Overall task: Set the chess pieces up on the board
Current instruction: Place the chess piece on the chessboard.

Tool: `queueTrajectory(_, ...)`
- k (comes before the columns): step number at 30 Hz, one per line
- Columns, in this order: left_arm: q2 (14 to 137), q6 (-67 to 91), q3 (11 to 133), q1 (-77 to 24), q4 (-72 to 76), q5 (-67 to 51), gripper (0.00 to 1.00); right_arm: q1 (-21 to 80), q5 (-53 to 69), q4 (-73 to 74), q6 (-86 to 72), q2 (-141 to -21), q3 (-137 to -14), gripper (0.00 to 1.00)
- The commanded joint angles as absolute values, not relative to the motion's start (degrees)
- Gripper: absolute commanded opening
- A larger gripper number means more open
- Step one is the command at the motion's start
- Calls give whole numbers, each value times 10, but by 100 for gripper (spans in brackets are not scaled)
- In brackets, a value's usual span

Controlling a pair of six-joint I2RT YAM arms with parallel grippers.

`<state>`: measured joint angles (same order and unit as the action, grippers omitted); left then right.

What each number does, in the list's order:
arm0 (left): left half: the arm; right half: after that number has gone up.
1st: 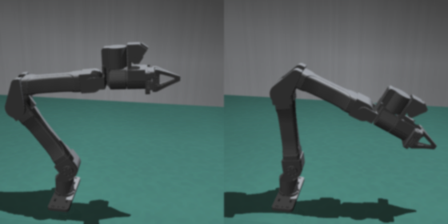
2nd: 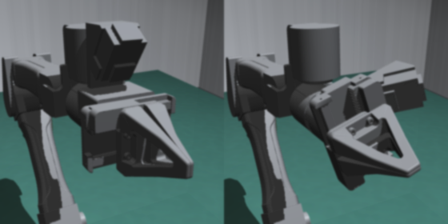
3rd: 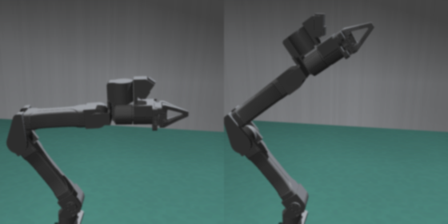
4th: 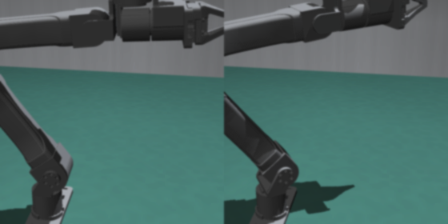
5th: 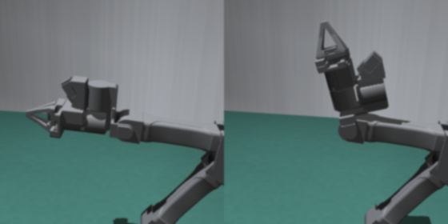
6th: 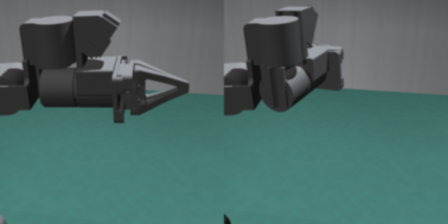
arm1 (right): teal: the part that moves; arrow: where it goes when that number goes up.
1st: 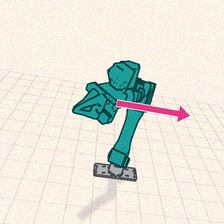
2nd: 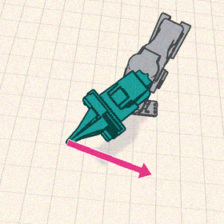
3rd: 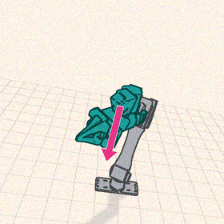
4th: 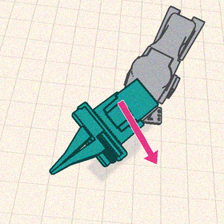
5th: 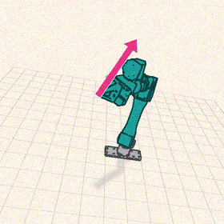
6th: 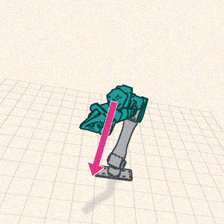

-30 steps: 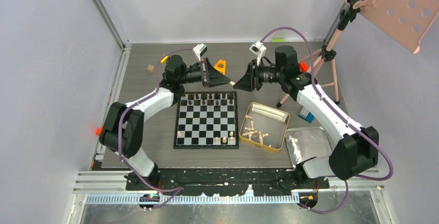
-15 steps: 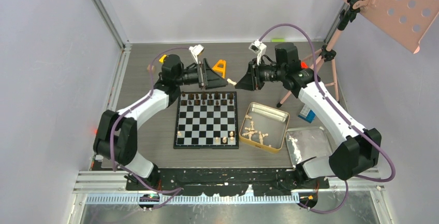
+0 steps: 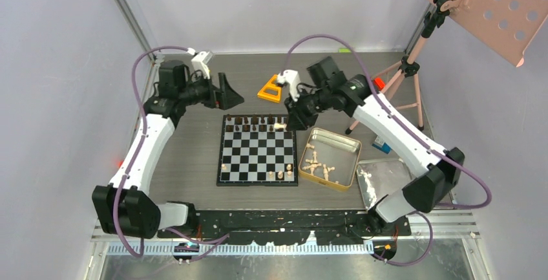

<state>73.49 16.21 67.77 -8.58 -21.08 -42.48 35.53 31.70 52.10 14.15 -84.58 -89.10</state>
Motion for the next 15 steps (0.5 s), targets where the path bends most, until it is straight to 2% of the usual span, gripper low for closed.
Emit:
queueTrajectory(1, 693, 14, 704, -25, -393, -315, 93, 415, 230, 624, 218, -895, -946, 1)
queueTrajectory(7, 667, -59, 700, 40, -471, -223, 100, 491, 173, 694, 257, -993, -1044, 1)
queueTrajectory(15, 657, -78, 663, 114, -484, -207, 100, 544, 136, 795, 300, -1131, -1180, 1)
